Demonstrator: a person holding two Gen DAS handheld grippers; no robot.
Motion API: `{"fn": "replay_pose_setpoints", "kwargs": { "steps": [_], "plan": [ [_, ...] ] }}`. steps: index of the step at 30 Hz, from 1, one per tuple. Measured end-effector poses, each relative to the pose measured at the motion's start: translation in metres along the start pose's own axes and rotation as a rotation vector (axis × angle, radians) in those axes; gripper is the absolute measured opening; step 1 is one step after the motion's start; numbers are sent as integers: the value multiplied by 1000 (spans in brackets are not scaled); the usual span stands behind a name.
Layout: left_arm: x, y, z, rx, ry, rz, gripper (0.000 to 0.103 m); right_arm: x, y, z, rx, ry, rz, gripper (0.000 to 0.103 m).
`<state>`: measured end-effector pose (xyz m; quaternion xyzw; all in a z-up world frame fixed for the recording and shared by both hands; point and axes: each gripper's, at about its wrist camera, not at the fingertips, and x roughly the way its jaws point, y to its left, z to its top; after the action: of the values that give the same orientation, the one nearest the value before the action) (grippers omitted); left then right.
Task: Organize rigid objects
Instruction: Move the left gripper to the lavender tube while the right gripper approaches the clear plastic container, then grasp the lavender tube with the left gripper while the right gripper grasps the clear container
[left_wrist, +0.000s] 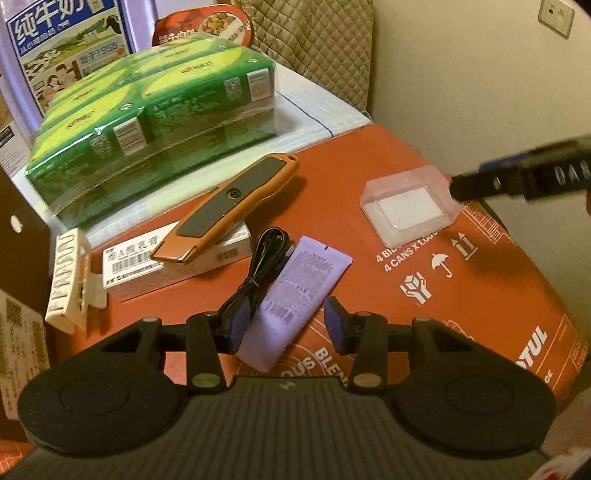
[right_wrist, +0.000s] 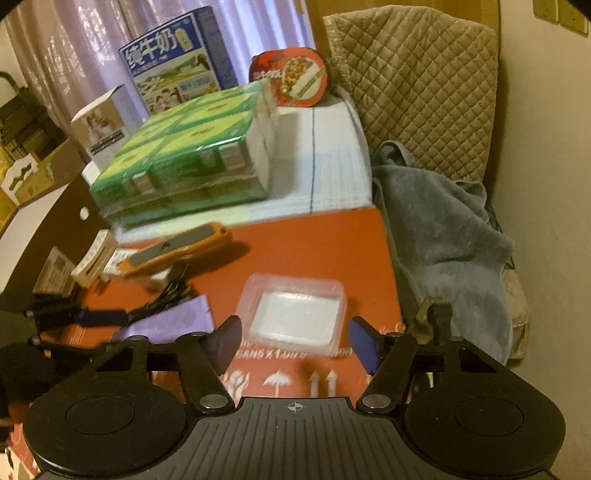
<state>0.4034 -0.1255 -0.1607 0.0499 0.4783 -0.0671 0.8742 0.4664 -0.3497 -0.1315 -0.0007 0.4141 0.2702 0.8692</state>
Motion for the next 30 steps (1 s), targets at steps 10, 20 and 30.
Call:
{"fn": "replay_pose_setpoints", "kwargs": {
  "steps": [10, 20, 30],
  "plan": [
    [17, -4, 4, -54, 48, -2, 32, 32, -22, 31, 0, -20, 58, 44],
    [22, -5, 3, -123, 80, 15, 31, 52, -22, 24, -69, 98, 169, 44],
    [28, -9, 8, -141, 92, 25, 31, 48, 1, 9, -67, 138, 117, 54]
  ]
}}
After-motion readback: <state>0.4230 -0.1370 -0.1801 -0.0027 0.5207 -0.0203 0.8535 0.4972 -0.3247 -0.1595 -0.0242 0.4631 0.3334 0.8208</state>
